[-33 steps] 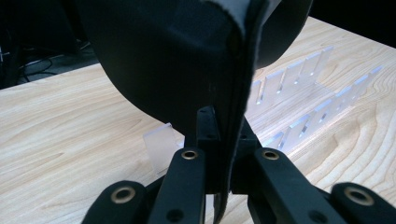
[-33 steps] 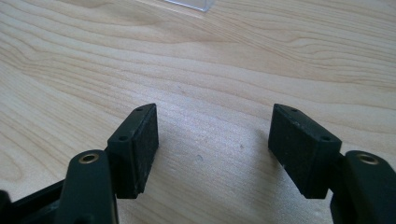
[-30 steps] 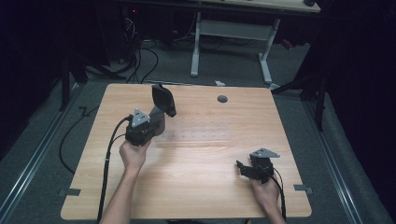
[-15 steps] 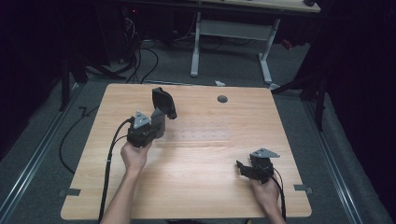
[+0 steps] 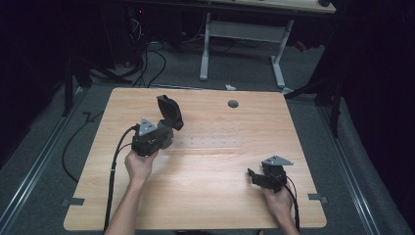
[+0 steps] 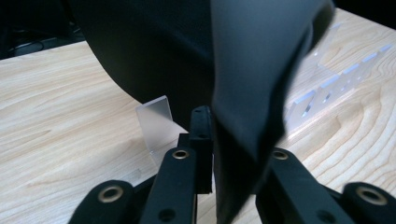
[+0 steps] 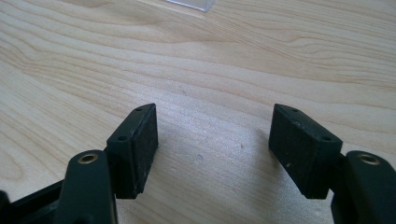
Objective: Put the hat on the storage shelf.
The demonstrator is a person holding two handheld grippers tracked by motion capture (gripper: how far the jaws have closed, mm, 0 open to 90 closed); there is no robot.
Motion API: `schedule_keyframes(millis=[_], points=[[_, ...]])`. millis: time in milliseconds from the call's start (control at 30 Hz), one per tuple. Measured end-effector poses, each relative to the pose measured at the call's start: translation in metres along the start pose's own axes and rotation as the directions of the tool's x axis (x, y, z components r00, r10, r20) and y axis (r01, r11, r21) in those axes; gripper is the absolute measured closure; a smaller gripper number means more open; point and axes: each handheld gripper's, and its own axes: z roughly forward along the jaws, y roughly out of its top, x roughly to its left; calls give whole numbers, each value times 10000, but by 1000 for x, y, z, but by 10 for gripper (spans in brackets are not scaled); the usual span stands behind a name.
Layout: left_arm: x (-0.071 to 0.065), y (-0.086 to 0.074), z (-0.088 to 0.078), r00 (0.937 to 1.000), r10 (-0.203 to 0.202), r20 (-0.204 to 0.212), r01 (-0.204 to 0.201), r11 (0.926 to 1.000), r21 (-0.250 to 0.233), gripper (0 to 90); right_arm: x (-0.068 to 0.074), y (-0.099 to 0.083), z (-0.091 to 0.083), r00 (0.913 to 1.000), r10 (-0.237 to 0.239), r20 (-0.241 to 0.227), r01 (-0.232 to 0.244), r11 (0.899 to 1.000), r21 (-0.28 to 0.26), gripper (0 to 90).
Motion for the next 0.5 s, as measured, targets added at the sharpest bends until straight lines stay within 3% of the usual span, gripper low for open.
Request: schedule_keyframes(millis=[133,400,500], points=[[1,2,-3,9999,-168,14,168,9998,-95,759,0,0,0,10000,-1,0,1,10000,0,332],[4,4,-10,9991,-409,-131,405,9988,-291,536,0,0,0,10000,10,0,-10,10000,4,331],[5,6,-14,9982,-602,-74,600,9977,-327,506,0,0,0,10000,13,0,-13,10000,4,331]])
